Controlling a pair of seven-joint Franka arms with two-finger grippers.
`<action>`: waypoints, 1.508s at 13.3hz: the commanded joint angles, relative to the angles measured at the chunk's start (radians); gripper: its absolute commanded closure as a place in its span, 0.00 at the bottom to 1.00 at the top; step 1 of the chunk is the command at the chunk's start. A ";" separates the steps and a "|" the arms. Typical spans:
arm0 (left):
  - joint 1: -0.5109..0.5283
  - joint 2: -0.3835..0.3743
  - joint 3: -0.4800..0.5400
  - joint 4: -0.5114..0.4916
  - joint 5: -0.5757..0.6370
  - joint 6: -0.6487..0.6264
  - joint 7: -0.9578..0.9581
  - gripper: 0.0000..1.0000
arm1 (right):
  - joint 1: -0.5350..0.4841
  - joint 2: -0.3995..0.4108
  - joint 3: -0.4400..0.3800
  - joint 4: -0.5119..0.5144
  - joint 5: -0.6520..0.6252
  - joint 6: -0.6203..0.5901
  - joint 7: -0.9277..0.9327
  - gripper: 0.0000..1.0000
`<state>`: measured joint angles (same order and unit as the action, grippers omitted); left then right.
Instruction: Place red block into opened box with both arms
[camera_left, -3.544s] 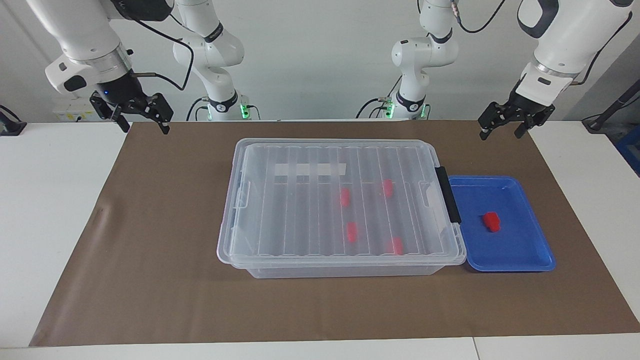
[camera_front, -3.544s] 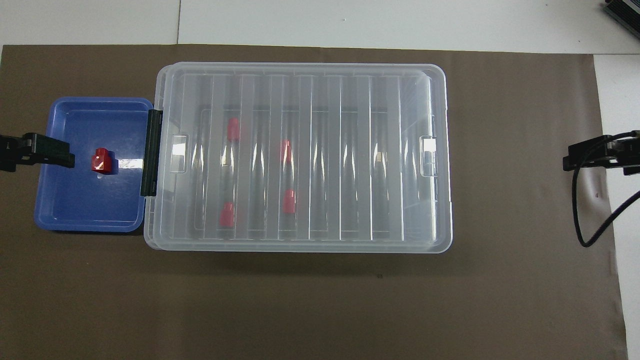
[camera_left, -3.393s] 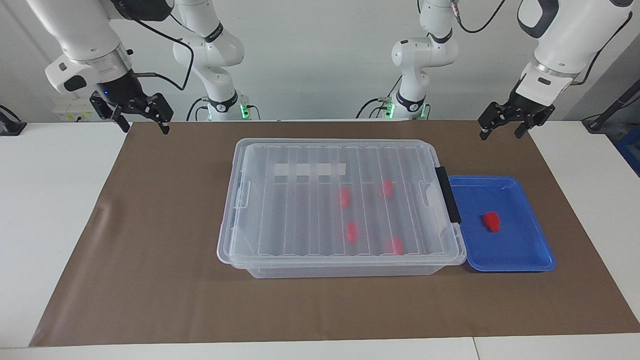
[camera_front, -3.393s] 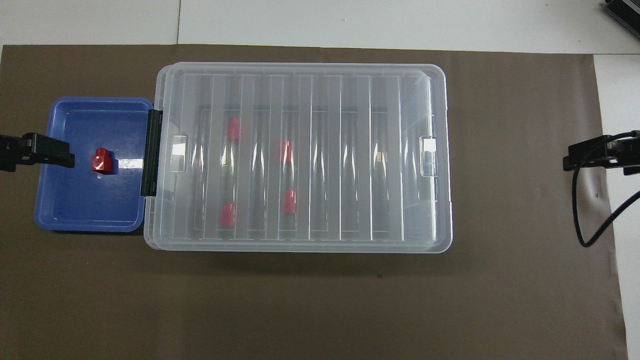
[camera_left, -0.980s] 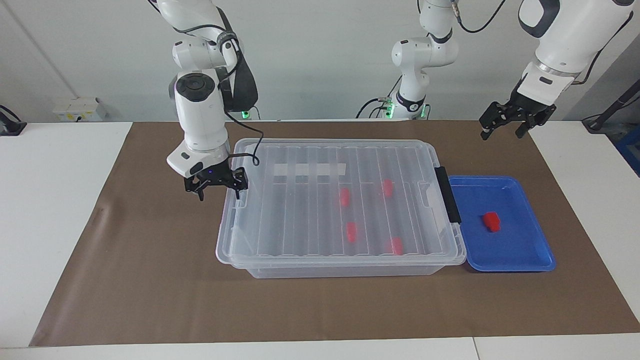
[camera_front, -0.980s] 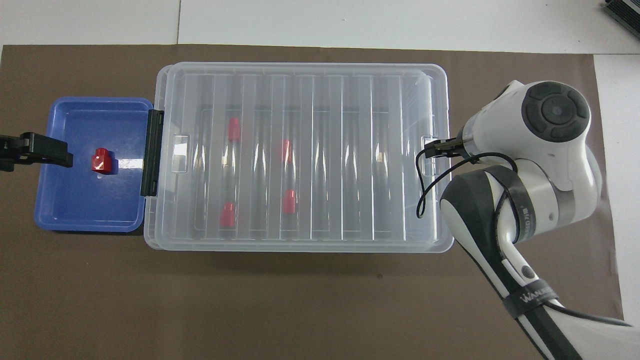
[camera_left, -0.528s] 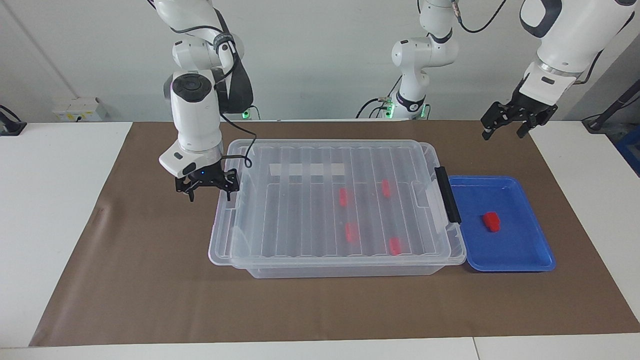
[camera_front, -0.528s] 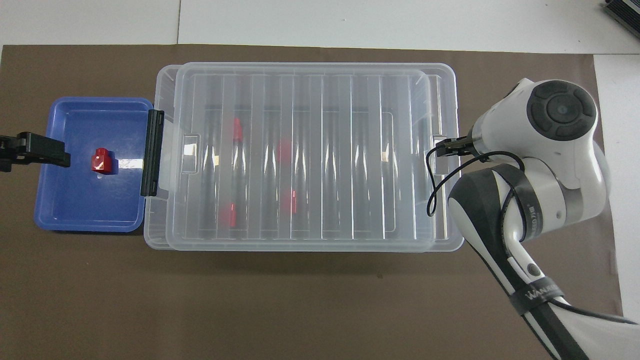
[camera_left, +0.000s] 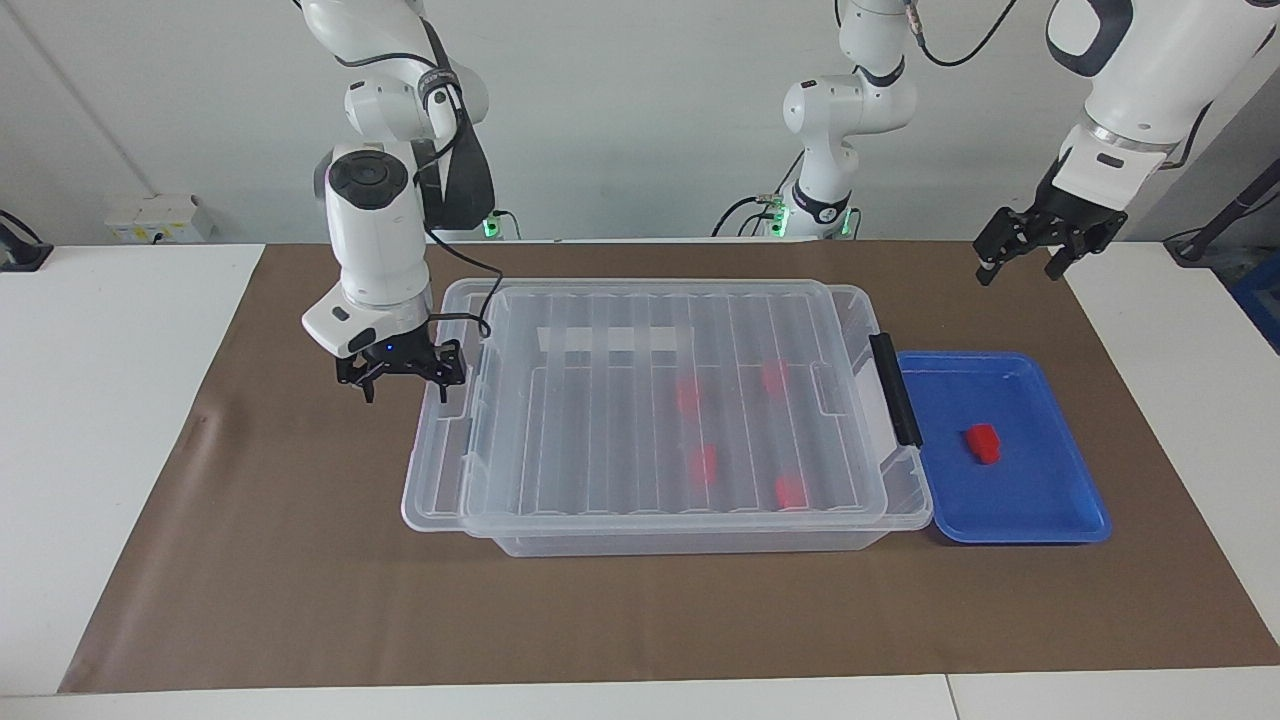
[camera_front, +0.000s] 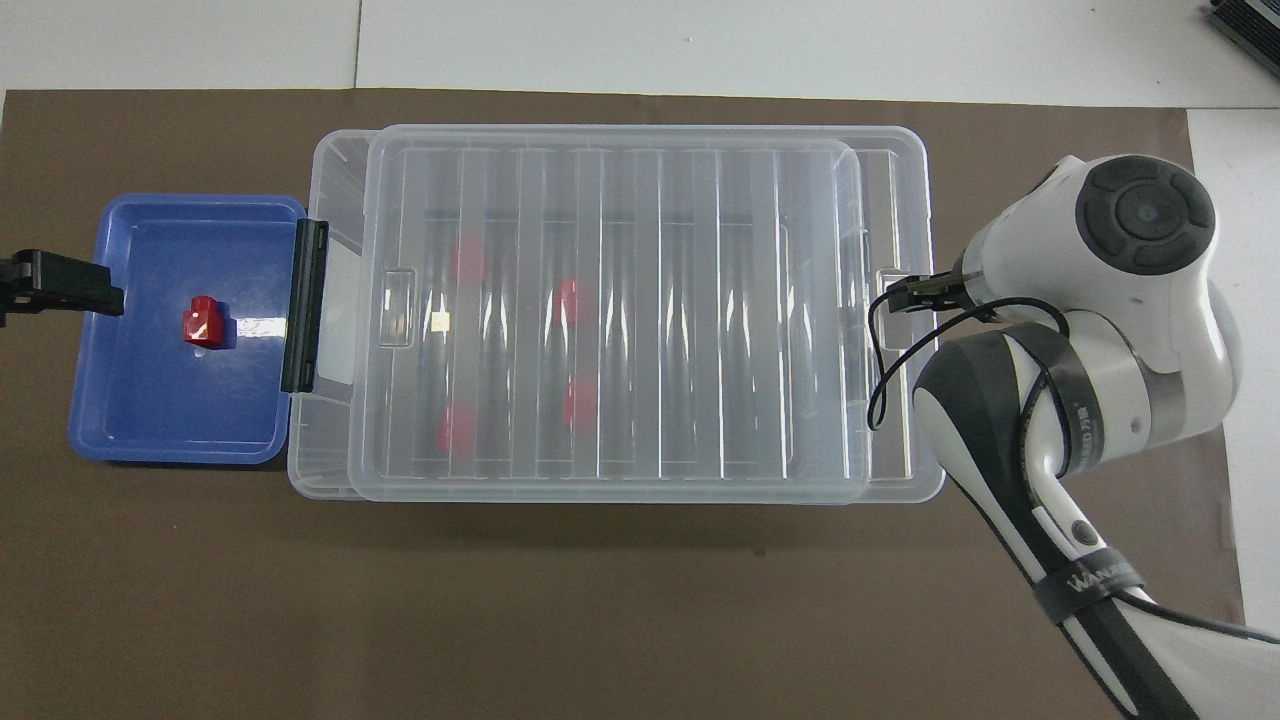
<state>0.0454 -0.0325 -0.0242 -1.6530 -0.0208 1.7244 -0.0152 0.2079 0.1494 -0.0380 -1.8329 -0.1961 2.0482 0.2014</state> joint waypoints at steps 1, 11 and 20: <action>0.063 -0.098 -0.002 -0.230 0.030 0.235 0.087 0.00 | -0.037 -0.010 0.003 -0.020 -0.031 -0.014 -0.027 0.00; 0.117 0.149 -0.002 -0.448 0.065 0.791 0.100 0.00 | -0.099 -0.011 0.003 -0.020 -0.031 -0.031 -0.076 0.00; 0.125 0.301 -0.003 -0.458 0.065 0.922 0.098 0.00 | -0.162 -0.011 0.001 -0.020 -0.060 -0.043 -0.140 0.00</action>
<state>0.1549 0.2794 -0.0212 -2.0972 0.0272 2.6253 0.0763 0.0586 0.1489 -0.0396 -1.8332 -0.2210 2.0189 0.0745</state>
